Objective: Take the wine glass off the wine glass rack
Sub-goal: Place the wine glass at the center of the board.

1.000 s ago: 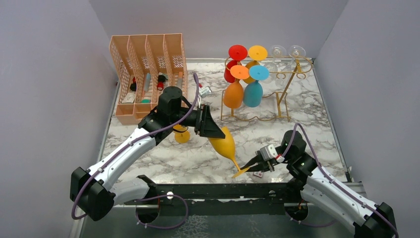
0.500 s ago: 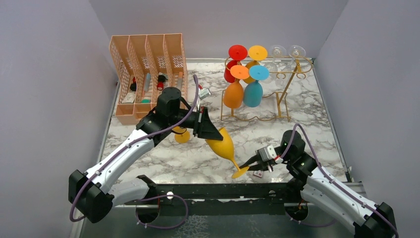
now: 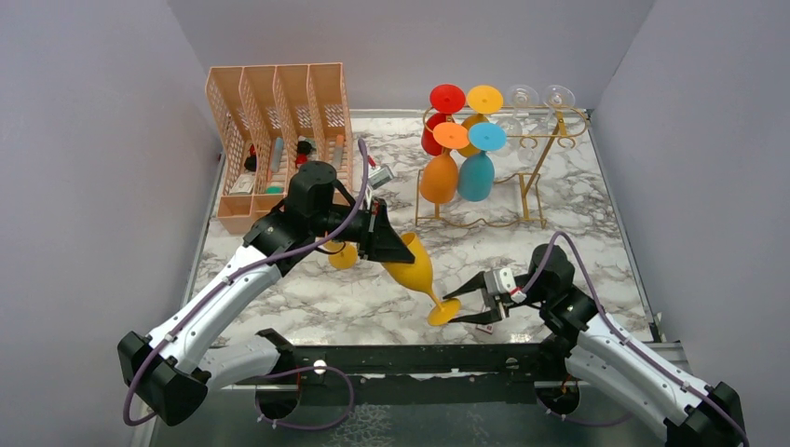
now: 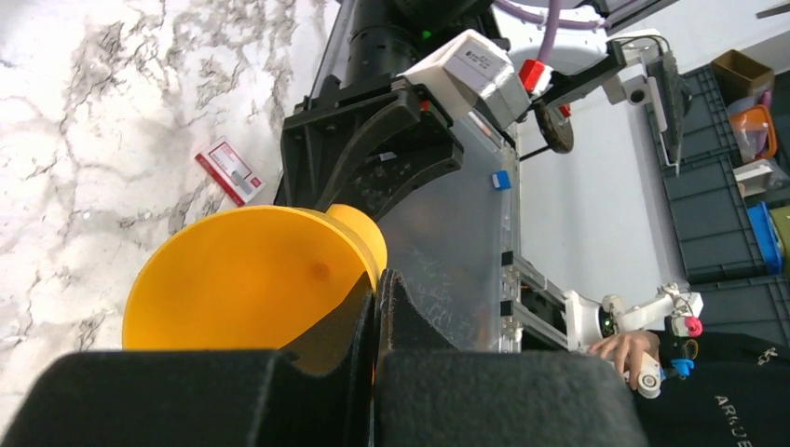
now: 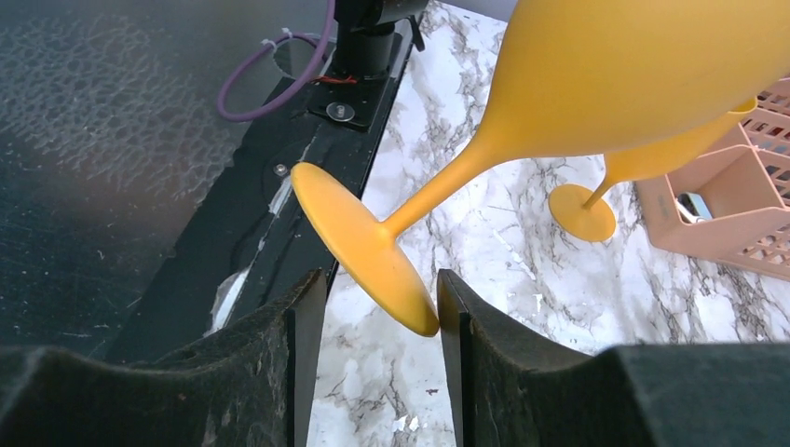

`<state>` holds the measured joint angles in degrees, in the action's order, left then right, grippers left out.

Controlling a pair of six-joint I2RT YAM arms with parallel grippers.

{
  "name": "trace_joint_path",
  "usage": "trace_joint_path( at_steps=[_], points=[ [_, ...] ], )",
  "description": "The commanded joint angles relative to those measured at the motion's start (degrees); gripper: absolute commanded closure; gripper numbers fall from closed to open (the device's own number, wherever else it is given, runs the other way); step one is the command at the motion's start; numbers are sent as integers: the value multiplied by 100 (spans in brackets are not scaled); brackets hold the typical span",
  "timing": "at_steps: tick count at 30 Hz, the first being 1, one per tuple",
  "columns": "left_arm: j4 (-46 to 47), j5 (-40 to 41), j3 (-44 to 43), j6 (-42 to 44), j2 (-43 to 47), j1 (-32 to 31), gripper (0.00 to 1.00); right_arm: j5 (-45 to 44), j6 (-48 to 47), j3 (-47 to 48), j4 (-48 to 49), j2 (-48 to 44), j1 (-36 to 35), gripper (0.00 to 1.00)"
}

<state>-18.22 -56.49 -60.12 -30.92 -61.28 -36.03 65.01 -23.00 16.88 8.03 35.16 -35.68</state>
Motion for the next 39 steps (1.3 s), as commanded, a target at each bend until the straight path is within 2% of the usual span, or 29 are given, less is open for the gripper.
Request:
trace_joint_path(
  at_steps=[1, 9, 14, 18, 21, 26, 30, 39],
  points=[
    [-382, 471, -192, 305, 129, -9, 100, -149, -4, 150, -20, -130, -13, 47],
    [-1377, 1503, -822, 884, -35, -9, 100, -1369, 179, -18, 203, -812, -18, 40],
    [-1655, 2838, -967, 1004, -314, -9, 100, -2197, 302, -159, 436, -1353, -18, 40],
    [-1874, 3461, -1092, 966, -683, -50, 100, -2873, 306, -218, 456, -1757, -18, 39],
    [-1989, 4051, -1156, 1046, -889, -304, 100, -3288, 340, -269, 487, -2044, -13, 39],
    [-1986, 5493, -1142, 1273, -1087, -986, 100, -3738, 471, -388, 617, -2470, -17, 38],
    [-1967, 6443, -1104, 1552, -1274, -1225, 100, -3959, 523, -405, 647, -2555, -18, 37],
    [-1594, 6754, -1163, 1684, -1794, -1277, 100, -4158, 561, -378, 575, -2560, -17, 37]
  ],
)
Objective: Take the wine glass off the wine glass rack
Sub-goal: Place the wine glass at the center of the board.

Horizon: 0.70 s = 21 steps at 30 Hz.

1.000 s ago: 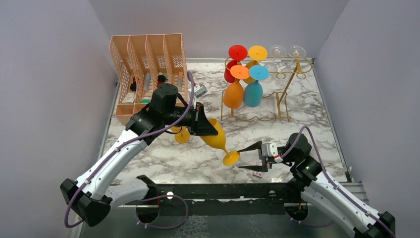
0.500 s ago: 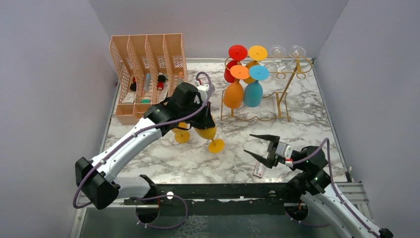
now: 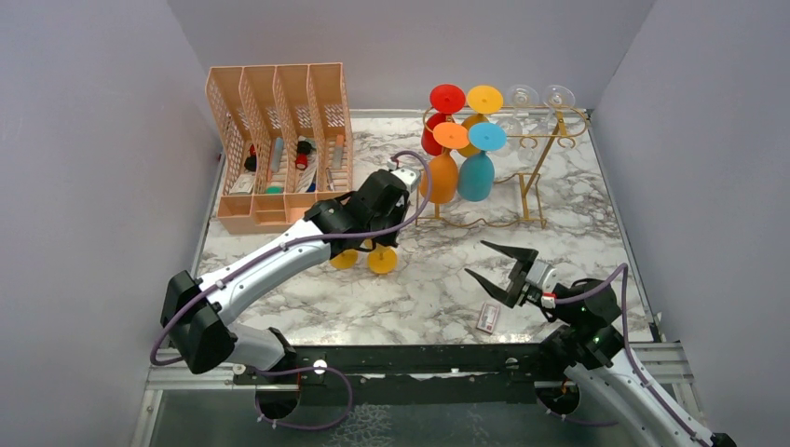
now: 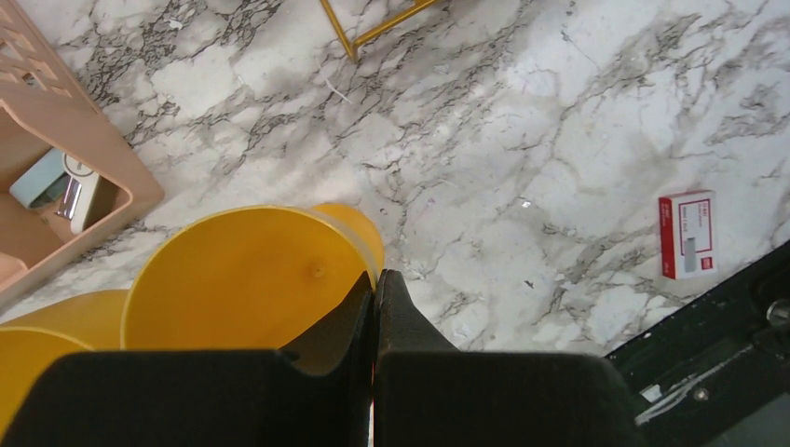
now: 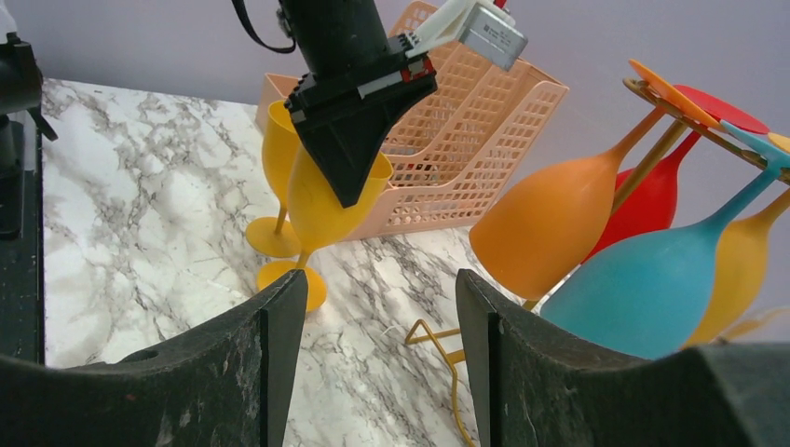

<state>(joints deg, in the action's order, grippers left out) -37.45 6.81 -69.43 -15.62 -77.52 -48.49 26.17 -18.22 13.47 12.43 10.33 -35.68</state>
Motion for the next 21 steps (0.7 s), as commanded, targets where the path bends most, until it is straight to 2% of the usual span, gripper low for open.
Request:
trace_joint_path(
  at_steps=[1, 14, 21],
  points=[
    [378, 449, -266, 155, -228, -29, 100, -279, 89, -38, 133, -71, -18, 37],
    [1130, 876, 53, 290, -489, -25, 100, -327, 167, 12, -4, 13, -17, 37],
    [1121, 1121, 262, 332, -484, -20, 100, -363, 169, 24, -59, 21, -18, 37]
  ],
)
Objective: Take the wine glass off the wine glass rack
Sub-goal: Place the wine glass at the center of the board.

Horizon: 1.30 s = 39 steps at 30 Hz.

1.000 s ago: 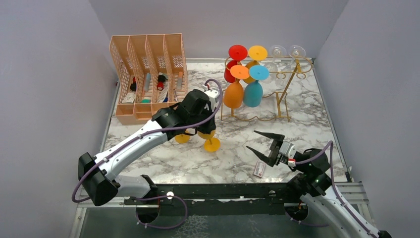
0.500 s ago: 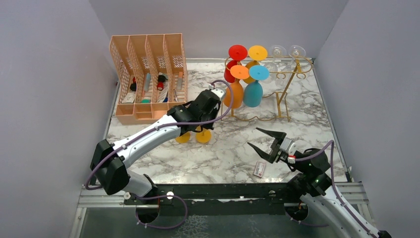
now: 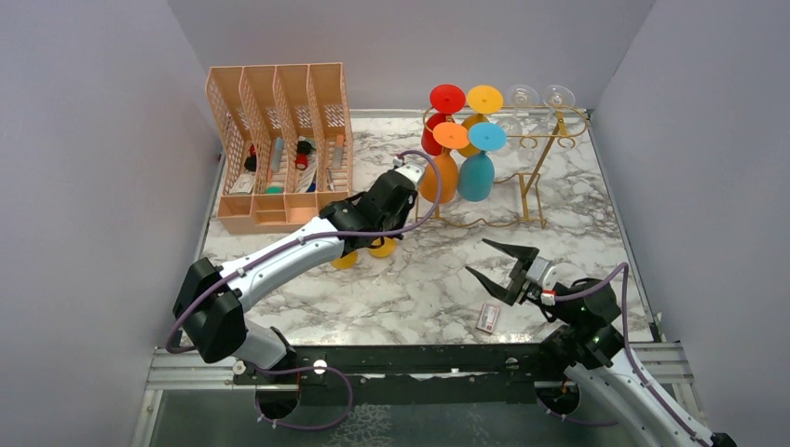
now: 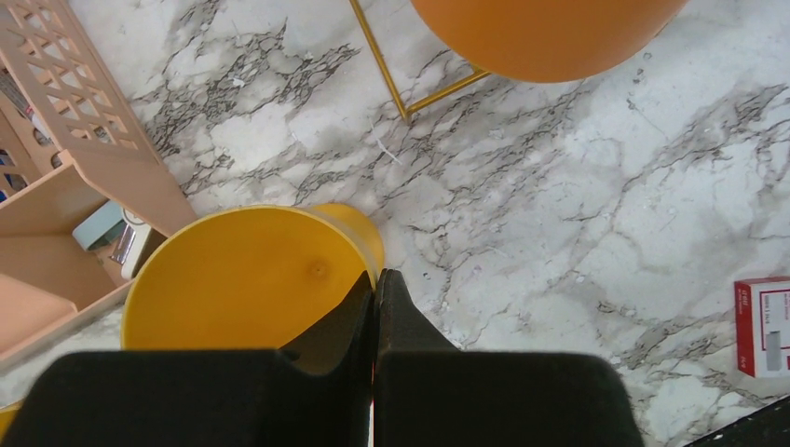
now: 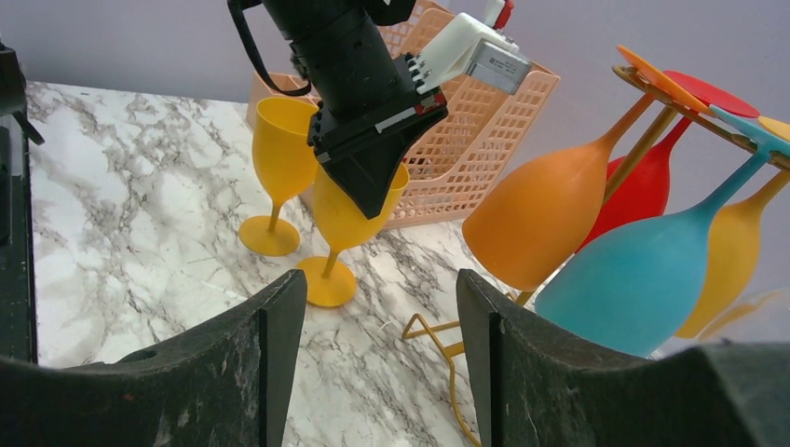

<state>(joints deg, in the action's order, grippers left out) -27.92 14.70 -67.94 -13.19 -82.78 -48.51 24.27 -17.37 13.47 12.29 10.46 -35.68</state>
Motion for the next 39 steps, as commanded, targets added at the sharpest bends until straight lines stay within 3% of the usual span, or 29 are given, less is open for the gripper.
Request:
trace_joint_path(
  at_steps=[1, 16, 26, 28, 31, 36, 39],
  points=[
    [171, 367, 147, 81, 54, -18, 100, -165, 84, 28, -56, 21, -18, 37],
    [82, 620, 227, -55, 147, -23, 98, -218, 122, 85, -131, 204, -18, 37],
    [0, 488, 151, -141, 85, -18, 85, -197, 136, 100, -154, 245, -16, 37],
    [-60, 494, 123, -176, 100, -18, 76, -201, 137, 103, -155, 254, -18, 37],
    [-155, 304, -22, -158, 141, -18, 72, -340, 236, 103, -150, 270, -18, 36],
    [-270, 276, -252, -132, 352, -19, 53, -897, 568, 158, -116, 324, -18, 33],
    [-297, 232, -310, -87, 587, -22, 48, -1392, 941, 212, -76, 301, -18, 29]
  ],
)
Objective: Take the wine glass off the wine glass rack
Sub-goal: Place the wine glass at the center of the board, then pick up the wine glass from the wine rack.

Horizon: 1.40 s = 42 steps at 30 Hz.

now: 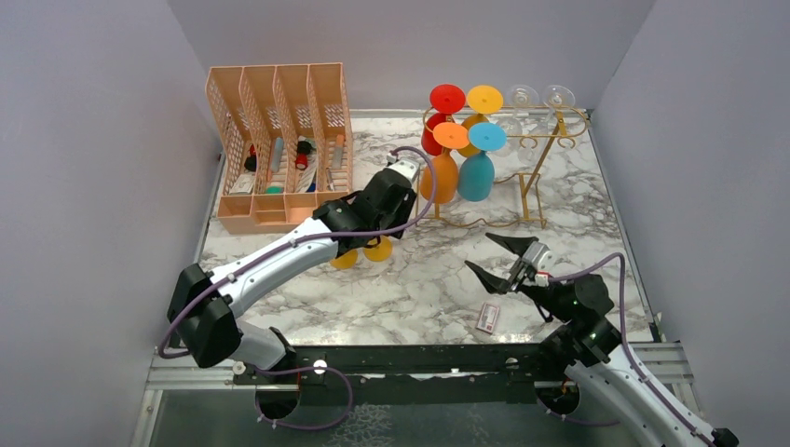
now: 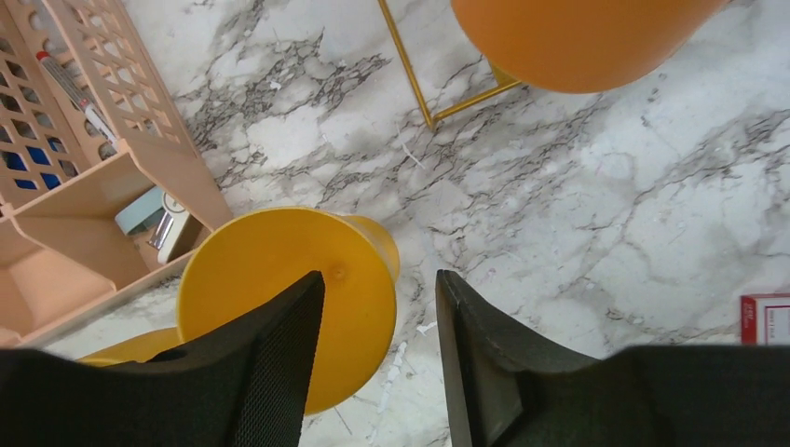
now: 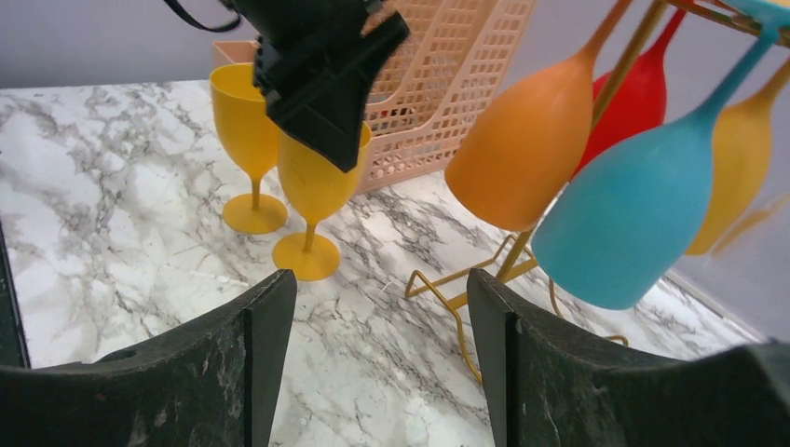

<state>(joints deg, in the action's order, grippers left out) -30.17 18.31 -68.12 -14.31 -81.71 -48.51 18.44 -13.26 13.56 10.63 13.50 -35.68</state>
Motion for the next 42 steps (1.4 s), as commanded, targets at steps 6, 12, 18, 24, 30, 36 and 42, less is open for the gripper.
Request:
trace_joint_path(
  at_steps=[6, 12, 18, 24, 30, 36, 42],
  points=[
    [-148, 70, -23, 61, 1169, -17, 38, -2569, 2557, 957, -589, 161, -18, 18],
    [-131, 62, 208, 92, 1935, -9, 14, -1753, 2777, 2424, -1997, 944, -18, 6],
    [-108, 243, 64, 103, 2278, -11, 1, -1239, 3788, 3064, -2029, 1405, -18, 0],
    [15, -414, -16, 177, 2485, 243, 1, -1191, 3409, 2943, -742, 1138, -17, 1],
    [-115, -1298, -173, 57, 2368, 1529, 1, -2624, 2815, 4402, -1610, 2041, -18, 1],
    [-274, -910, -265, -272, 2299, 2028, 1, -3785, 2847, 7259, -4320, 4020, -18, 0],
    [-365, -929, -229, -371, 2358, 2030, 1, -3971, 3126, 7484, -4531, 4298, -18, 0]
  ],
)
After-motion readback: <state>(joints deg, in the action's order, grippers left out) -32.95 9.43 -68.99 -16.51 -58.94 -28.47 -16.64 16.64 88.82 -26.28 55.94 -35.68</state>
